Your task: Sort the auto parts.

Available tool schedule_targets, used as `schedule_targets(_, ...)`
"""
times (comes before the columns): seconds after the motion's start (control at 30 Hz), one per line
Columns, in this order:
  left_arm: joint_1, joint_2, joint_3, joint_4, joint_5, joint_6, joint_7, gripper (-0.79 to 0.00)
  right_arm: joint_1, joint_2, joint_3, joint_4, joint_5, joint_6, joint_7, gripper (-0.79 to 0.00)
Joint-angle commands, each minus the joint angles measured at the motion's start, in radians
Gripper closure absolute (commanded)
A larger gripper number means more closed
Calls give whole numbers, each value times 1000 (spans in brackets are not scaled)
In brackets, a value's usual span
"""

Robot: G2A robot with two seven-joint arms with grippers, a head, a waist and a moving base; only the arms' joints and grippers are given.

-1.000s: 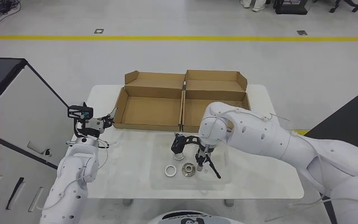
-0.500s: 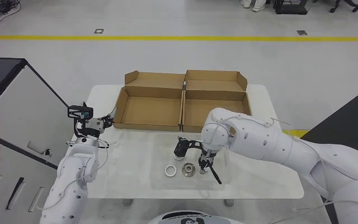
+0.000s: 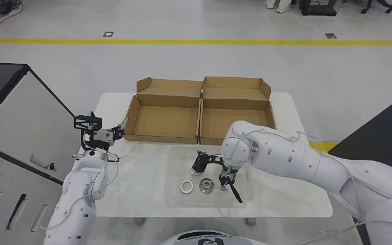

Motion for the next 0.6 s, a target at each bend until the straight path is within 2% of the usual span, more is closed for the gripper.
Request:
schedule_targets(0.0, 0, 0, 0, 0, 0, 0, 0, -785, -2, -1, 0, 3, -1, -1, 0, -259)
schedule_targets(0.57, 0, 0, 0, 0, 0, 0, 0, -785, -9, 0, 0, 10, -9, 3, 0, -206)
